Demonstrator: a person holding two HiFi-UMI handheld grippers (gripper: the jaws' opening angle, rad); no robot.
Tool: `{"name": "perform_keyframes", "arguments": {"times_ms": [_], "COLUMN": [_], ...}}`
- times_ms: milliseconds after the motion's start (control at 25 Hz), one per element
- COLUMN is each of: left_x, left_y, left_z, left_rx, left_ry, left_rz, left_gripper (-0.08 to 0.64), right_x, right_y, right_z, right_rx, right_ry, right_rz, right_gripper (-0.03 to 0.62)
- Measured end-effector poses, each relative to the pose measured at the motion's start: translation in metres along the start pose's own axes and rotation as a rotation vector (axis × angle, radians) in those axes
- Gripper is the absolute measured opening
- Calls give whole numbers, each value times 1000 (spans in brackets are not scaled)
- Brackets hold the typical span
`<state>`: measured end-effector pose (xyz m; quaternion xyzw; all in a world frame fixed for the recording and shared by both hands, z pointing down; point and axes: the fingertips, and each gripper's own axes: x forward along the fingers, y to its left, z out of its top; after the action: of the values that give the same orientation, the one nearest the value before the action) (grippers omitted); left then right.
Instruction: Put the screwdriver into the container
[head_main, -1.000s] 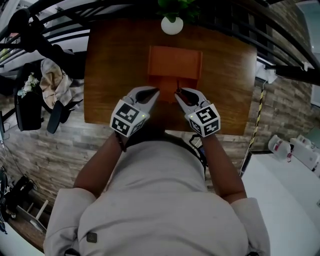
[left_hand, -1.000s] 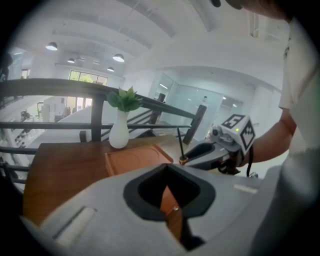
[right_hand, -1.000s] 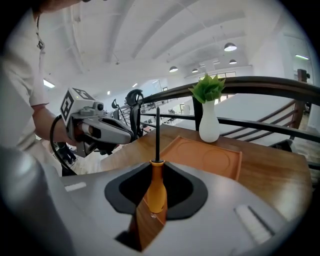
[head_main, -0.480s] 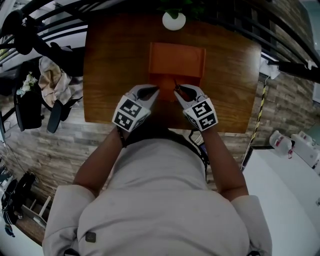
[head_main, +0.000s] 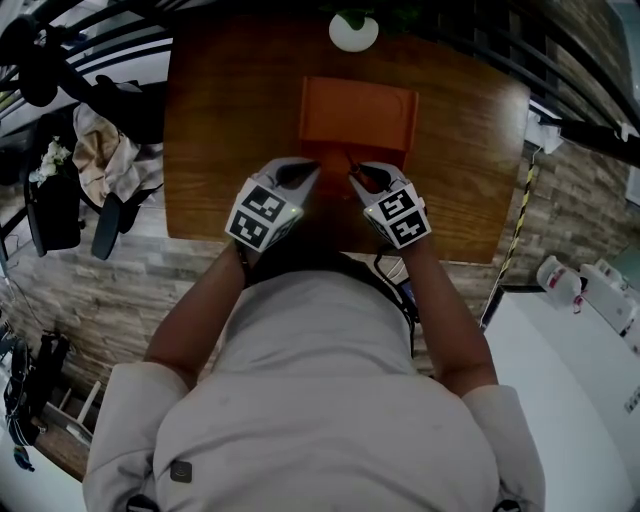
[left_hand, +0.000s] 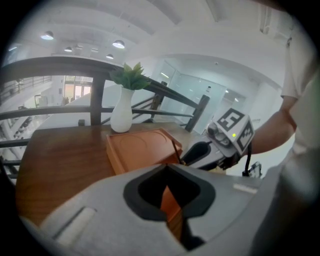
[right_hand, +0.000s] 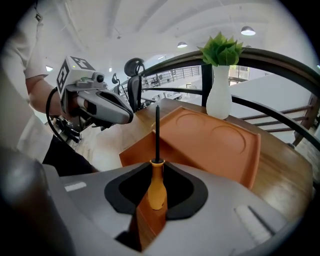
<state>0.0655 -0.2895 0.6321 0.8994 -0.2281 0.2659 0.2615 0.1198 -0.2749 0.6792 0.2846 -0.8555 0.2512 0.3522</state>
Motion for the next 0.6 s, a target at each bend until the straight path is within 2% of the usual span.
{"name": "perform_keyframes", "arguments": {"times_ms": [600], "left_x": [10], "left_y": [17], "left_z": [-12], "left_rx": [-27], "left_ry": [34], "left_rz": [-5], "left_gripper": [5], "right_x": [35], "right_y": [-7], "right_z": [-24], "right_rx": [-10], "right_ry": [149], "right_rz": [20], "right_gripper": [84]}}
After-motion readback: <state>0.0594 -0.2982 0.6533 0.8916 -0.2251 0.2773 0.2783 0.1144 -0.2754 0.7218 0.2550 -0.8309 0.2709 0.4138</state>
